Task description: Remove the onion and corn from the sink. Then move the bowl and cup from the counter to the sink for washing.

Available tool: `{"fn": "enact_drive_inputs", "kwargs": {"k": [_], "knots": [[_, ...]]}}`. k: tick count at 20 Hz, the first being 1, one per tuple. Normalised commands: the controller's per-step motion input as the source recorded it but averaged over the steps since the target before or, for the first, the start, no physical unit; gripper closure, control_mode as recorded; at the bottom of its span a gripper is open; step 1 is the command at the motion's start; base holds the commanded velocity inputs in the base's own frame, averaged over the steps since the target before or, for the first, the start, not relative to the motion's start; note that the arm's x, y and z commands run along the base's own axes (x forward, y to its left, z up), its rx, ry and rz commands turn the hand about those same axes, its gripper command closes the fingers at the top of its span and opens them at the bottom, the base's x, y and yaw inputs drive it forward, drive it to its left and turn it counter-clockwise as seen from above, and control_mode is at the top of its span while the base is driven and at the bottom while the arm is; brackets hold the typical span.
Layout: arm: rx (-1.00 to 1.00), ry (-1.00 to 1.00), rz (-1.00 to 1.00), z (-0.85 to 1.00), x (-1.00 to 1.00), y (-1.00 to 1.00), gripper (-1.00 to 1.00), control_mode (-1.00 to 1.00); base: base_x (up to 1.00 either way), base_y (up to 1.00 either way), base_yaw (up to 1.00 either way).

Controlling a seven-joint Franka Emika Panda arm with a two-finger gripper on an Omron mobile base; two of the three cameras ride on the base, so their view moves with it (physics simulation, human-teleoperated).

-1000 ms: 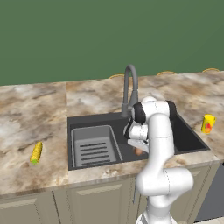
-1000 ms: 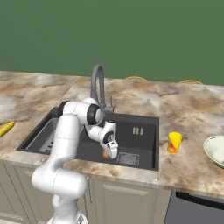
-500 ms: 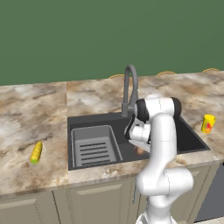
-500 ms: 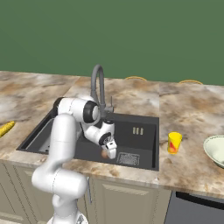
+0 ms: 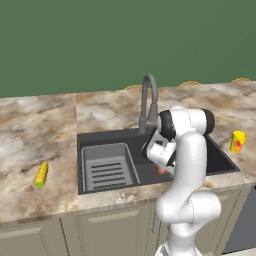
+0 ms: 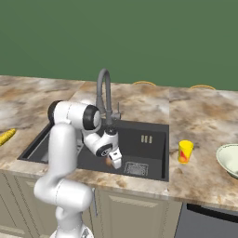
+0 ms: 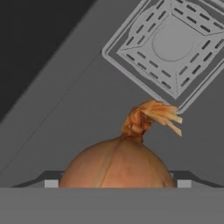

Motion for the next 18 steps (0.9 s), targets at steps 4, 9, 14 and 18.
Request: {"fn": "enact_drive_inputs", "kwargs": {"k": [4,9,14,18], "knots": [[0.00,-0.10,0.01,0.40,-0.12,0.00,1.00,-1.00,0.00,0.00,0.00],[0.01,-0.07,0.03,0.43,-0.11,0.00,1.00,-1.00,0.00,0.00,0.00],[0.04,0.00,0.06,0.44,-0.09,0.00,1.00,-1.00,0.00,0.00,0.00],[0.01,0.00,0.10,0.45,-0.16,0.00,1.00,-1.00,0.00,0.00,0.00]]}}
